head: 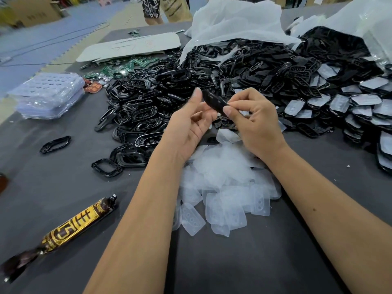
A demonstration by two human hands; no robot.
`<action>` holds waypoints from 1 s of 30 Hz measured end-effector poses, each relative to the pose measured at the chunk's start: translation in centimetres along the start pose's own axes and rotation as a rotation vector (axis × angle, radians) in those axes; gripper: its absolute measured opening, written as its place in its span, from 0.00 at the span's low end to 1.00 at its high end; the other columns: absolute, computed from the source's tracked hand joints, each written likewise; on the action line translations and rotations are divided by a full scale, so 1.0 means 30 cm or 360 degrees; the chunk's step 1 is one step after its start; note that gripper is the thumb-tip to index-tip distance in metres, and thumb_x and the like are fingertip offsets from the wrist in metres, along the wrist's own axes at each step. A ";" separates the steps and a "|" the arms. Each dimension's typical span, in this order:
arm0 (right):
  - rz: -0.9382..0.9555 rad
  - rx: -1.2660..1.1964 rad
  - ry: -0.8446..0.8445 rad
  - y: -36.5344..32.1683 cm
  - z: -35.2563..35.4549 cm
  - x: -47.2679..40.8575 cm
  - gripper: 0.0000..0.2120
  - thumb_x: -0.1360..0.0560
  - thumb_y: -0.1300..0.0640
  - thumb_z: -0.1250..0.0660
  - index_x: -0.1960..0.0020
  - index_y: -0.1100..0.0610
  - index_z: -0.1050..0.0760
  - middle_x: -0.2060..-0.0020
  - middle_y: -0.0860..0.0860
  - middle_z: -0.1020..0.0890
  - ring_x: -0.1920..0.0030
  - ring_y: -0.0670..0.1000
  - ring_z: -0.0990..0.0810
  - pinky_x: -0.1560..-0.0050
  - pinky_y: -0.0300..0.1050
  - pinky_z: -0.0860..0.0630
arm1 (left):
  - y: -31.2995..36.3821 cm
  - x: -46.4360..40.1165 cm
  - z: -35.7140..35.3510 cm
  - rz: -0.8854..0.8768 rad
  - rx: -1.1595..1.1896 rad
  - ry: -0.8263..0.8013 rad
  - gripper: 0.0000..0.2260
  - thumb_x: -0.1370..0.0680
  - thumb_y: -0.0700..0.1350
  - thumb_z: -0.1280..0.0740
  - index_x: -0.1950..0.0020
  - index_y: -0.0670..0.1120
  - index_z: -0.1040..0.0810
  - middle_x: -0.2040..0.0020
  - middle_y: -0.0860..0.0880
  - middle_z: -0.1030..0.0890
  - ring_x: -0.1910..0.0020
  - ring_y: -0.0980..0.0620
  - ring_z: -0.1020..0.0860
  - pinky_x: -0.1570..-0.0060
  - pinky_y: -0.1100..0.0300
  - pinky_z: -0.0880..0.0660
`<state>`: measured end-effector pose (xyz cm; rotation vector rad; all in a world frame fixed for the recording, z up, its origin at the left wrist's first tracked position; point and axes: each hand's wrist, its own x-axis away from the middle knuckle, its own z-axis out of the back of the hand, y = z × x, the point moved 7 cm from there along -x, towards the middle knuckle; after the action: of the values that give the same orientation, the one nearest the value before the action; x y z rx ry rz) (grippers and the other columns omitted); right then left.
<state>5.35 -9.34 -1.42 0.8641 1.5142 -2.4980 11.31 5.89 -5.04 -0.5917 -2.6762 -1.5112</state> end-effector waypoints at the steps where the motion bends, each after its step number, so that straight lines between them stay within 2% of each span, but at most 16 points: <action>1: -0.0082 -0.0081 0.0015 0.014 0.006 0.000 0.04 0.21 0.61 0.27 0.53 0.55 0.15 0.52 0.52 0.20 0.50 0.47 0.21 0.48 0.47 0.22 | -0.001 0.001 -0.006 -0.0041 -0.0069 -0.0011 0.10 0.20 0.44 0.28 0.48 0.36 0.17 0.57 0.42 0.15 0.64 0.53 0.17 0.64 0.68 0.21; 3: -0.0210 -0.0222 -0.0009 0.035 0.008 -0.001 0.07 0.21 0.61 0.27 0.57 0.53 0.16 0.53 0.50 0.21 0.51 0.45 0.22 0.49 0.44 0.24 | -0.005 0.004 -0.014 -0.0102 -0.0186 -0.0027 0.05 0.19 0.38 0.31 0.49 0.36 0.17 0.57 0.44 0.15 0.62 0.54 0.17 0.60 0.68 0.21; 6: -0.0383 -0.0458 -0.0138 0.057 -0.005 -0.003 0.08 0.20 0.61 0.29 0.57 0.55 0.15 0.53 0.48 0.19 0.53 0.43 0.21 0.51 0.41 0.25 | -0.002 0.008 -0.023 -0.0153 -0.0274 -0.0033 0.05 0.18 0.37 0.32 0.51 0.39 0.17 0.59 0.46 0.15 0.62 0.55 0.18 0.59 0.67 0.21; 8: -0.0471 -0.0586 -0.0187 0.064 -0.010 -0.002 0.07 0.19 0.62 0.30 0.54 0.58 0.15 0.49 0.50 0.18 0.55 0.42 0.21 0.56 0.37 0.25 | 0.001 0.008 -0.031 -0.0172 -0.0311 -0.0036 0.05 0.17 0.38 0.33 0.51 0.39 0.18 0.59 0.47 0.15 0.63 0.57 0.19 0.59 0.67 0.21; 11: -0.0515 -0.0657 -0.0188 0.072 -0.008 0.000 0.07 0.18 0.62 0.31 0.47 0.64 0.15 0.45 0.53 0.16 0.57 0.42 0.20 0.59 0.35 0.24 | -0.002 0.010 -0.039 -0.0192 -0.0334 -0.0033 0.05 0.17 0.39 0.33 0.50 0.39 0.19 0.58 0.47 0.16 0.62 0.56 0.20 0.57 0.65 0.20; 14: -0.0532 -0.0737 -0.0165 0.078 -0.008 0.002 0.08 0.19 0.63 0.31 0.43 0.62 0.15 0.53 0.53 0.14 0.60 0.43 0.21 0.61 0.36 0.24 | -0.001 0.014 -0.043 -0.0212 -0.0309 -0.0015 0.07 0.16 0.38 0.34 0.53 0.40 0.19 0.60 0.48 0.15 0.61 0.57 0.19 0.56 0.64 0.19; 16: -0.0539 -0.0829 -0.0168 0.083 -0.008 0.003 0.09 0.20 0.65 0.30 0.42 0.58 0.15 0.55 0.52 0.13 0.61 0.46 0.22 0.63 0.37 0.25 | -0.003 0.015 -0.046 -0.0227 -0.0317 -0.0005 0.08 0.16 0.38 0.34 0.54 0.40 0.20 0.60 0.47 0.15 0.61 0.56 0.19 0.56 0.64 0.19; 18: -0.0556 -0.0861 -0.0169 0.097 -0.007 0.003 0.11 0.21 0.66 0.29 0.40 0.59 0.16 0.57 0.52 0.14 0.64 0.44 0.22 0.64 0.37 0.26 | -0.006 0.017 -0.050 -0.0239 -0.0341 0.0001 0.07 0.16 0.37 0.34 0.54 0.39 0.20 0.59 0.47 0.16 0.62 0.56 0.19 0.56 0.64 0.19; 23: -0.0622 -0.0914 -0.0195 0.131 -0.006 0.001 0.11 0.23 0.63 0.26 0.41 0.56 0.14 0.56 0.52 0.14 0.61 0.48 0.20 0.59 0.46 0.25 | -0.006 0.018 -0.055 -0.0282 -0.0378 -0.0002 0.07 0.16 0.38 0.34 0.53 0.39 0.20 0.61 0.49 0.16 0.63 0.58 0.19 0.56 0.65 0.18; 27: -0.0594 -0.0988 -0.0252 0.128 -0.012 0.001 0.12 0.23 0.64 0.26 0.45 0.50 0.12 0.60 0.50 0.15 0.61 0.48 0.19 0.58 0.47 0.26 | -0.004 0.021 -0.054 -0.0312 -0.0386 -0.0006 0.07 0.16 0.38 0.34 0.53 0.39 0.21 0.61 0.49 0.16 0.63 0.58 0.19 0.56 0.64 0.18; 30: -0.0607 -0.1003 -0.0263 0.133 -0.013 0.001 0.12 0.23 0.64 0.26 0.46 0.50 0.13 0.60 0.50 0.14 0.61 0.48 0.18 0.59 0.46 0.25 | -0.002 0.022 -0.054 -0.0321 -0.0397 -0.0009 0.07 0.16 0.38 0.34 0.53 0.39 0.21 0.61 0.49 0.16 0.63 0.59 0.19 0.56 0.65 0.19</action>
<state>6.94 -11.02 -4.72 0.2802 2.3673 -1.9876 10.40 4.73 -4.10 -0.3376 -2.6394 -1.9158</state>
